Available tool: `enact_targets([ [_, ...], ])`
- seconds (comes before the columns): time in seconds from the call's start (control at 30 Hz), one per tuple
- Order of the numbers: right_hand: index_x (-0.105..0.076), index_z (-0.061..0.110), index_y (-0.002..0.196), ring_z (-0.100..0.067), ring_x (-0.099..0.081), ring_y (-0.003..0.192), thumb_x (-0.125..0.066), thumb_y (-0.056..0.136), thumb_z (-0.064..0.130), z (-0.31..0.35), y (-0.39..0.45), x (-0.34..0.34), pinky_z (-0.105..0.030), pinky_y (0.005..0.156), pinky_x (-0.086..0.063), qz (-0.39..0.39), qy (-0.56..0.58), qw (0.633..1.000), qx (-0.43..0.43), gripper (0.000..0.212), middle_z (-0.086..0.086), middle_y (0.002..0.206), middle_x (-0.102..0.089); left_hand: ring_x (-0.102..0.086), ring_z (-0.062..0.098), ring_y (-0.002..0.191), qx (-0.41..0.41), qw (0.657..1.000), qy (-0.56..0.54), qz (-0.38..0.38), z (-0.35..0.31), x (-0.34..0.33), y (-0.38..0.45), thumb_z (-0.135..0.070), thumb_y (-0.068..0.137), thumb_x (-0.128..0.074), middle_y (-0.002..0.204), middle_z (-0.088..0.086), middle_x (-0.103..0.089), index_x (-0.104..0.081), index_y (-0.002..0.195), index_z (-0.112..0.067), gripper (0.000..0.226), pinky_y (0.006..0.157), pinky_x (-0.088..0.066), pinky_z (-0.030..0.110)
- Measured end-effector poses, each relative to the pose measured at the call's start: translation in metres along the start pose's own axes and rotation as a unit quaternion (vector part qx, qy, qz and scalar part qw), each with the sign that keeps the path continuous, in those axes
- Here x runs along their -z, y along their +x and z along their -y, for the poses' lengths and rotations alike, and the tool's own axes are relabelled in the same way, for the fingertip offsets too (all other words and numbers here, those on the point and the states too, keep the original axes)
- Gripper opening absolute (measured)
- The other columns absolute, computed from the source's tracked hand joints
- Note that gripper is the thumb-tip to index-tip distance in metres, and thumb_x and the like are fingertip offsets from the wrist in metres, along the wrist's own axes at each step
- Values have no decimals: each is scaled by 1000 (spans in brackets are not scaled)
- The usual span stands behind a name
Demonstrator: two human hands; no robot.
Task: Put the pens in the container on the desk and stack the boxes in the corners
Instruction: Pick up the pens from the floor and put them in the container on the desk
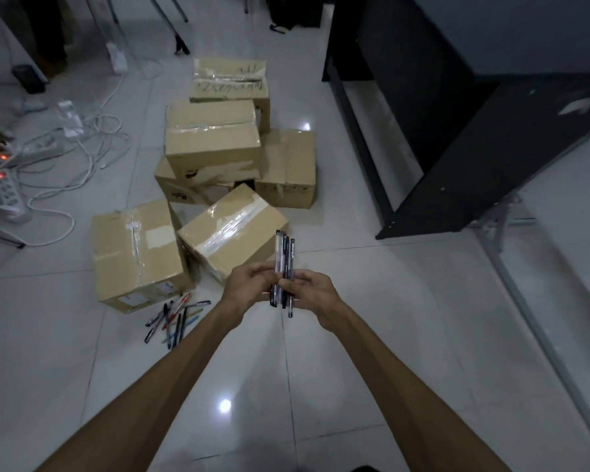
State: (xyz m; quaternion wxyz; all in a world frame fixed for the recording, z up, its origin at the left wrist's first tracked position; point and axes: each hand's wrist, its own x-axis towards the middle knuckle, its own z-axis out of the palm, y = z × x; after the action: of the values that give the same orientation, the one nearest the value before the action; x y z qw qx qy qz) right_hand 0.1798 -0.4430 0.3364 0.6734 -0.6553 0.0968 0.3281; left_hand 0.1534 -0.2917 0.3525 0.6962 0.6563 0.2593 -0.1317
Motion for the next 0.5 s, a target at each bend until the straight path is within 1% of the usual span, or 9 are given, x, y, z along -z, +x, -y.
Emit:
enact_targets([
  [0.07,-67,1,111,-33,-70,91,-75,83,7,38,-27,15,-48,85,-58,-7,7,1000,-2,29,-22,107,-71,-74,28,83,3,1000,-3,13,-41,-17,-20,-7,84,-72,94,11,-76,-72,107,-6,24,62,-58,29],
  [0.1,-67,0,112,-33,-70,92,-76,83,8,62,-45,25,-46,83,-59,-13,9,1000,-5,32,-22,107,-71,-74,26,81,9,1000,-2,23,-66,-29,-34,-7,83,-73,93,10,-76,-72,107,-6,24,62,-58,28],
  [0.13,-66,-1,113,-33,-70,92,-76,82,9,67,-55,25,-43,81,-60,-14,17,1000,-6,34,-22,107,-71,-74,23,78,5,1000,-10,26,-72,-34,-44,-7,83,-73,92,9,-76,-72,107,-6,23,61,-58,28],
  [0.17,-66,-2,114,-33,-71,91,-76,82,10,96,-72,40,-41,78,-60,-24,20,1000,-1,35,-22,107,-71,-74,20,75,1,999,-2,36,-106,-49,-56,-6,83,-73,92,9,-76,-71,106,-8,23,60,-58,27],
  [0.2,-65,-3,114,-32,-71,90,-76,82,10,106,-81,42,-38,76,-61,-27,26,999,0,36,-22,107,-71,-74,18,73,4,999,-6,36,-116,-56,-62,-5,83,-73,92,9,-75,-69,106,-9,24,60,-58,27],
  [0.27,-64,-3,115,-32,-71,89,-75,83,9,144,-103,60,-36,74,-61,-37,33,999,7,36,-22,107,-71,-74,18,73,-6,999,-4,46,-154,-77,-73,-6,83,-73,92,9,-75,-69,107,-8,24,61,-58,27],
  [0.3,-64,-4,116,-32,-70,89,-75,83,9,163,-113,68,-36,74,-61,-44,31,999,3,37,-23,108,-71,-74,19,74,0,999,2,44,-171,-87,-80,-7,83,-73,92,10,-76,-70,107,-7,24,61,-57,27],
  [0.4,-62,-5,118,-35,-69,94,-74,84,7,219,-144,100,-38,77,-61,-62,59,996,18,37,-25,110,-69,-74,22,77,-13,997,8,82,-229,-126,-97,-8,84,-73,93,11,-76,-70,110,-5,27,64,-58,28],
  [0.5,-61,-7,119,-34,-69,93,-72,86,6,263,-163,131,-38,77,-61,-81,68,994,29,38,-26,111,-68,-74,19,73,-19,993,5,113,-278,-164,-104,-5,83,-72,87,8,-77,-70,109,-3,26,62,-58,26],
])
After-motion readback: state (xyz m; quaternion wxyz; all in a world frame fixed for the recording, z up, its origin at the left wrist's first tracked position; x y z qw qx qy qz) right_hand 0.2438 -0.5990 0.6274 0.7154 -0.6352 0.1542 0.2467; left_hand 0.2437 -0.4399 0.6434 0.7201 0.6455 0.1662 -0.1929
